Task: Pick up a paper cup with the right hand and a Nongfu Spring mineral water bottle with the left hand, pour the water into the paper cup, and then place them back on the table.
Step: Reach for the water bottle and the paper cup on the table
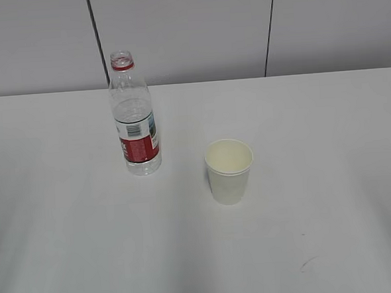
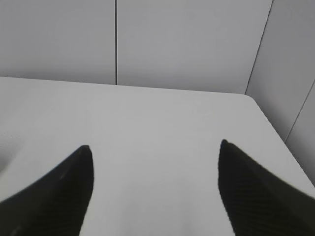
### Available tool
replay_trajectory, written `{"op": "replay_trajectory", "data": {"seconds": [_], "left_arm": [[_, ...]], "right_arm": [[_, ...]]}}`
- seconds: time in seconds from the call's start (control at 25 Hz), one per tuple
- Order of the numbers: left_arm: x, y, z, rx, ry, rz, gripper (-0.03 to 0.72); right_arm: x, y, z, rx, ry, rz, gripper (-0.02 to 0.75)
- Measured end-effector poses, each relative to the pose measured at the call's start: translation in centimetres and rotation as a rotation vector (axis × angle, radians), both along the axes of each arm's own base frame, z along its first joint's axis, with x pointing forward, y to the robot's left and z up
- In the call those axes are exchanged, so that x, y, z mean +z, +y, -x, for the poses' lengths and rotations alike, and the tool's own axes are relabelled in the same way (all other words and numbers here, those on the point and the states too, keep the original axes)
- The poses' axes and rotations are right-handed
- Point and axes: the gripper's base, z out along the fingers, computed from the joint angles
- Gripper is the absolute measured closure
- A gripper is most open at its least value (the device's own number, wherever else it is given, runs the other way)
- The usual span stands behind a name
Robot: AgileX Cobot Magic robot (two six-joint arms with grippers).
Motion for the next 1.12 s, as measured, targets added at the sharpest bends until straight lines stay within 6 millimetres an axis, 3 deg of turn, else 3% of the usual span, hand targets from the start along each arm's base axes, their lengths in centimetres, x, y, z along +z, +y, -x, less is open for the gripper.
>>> {"op": "replay_trajectory", "data": {"seconds": [0.2,1.12], "left_arm": [[-1.0,0.0,-0.1,0.003,-0.031,0.001,0.284],[-1.5,0.0,-2.6,0.01,-0.027,-0.002,0.284]], "right_arm": [[-0.3,0.0,-0.5,0.003,0.028,0.023,0.156],[-0.7,-0.1,-1.4,0.007,0.068,0.056,0.156]]}}
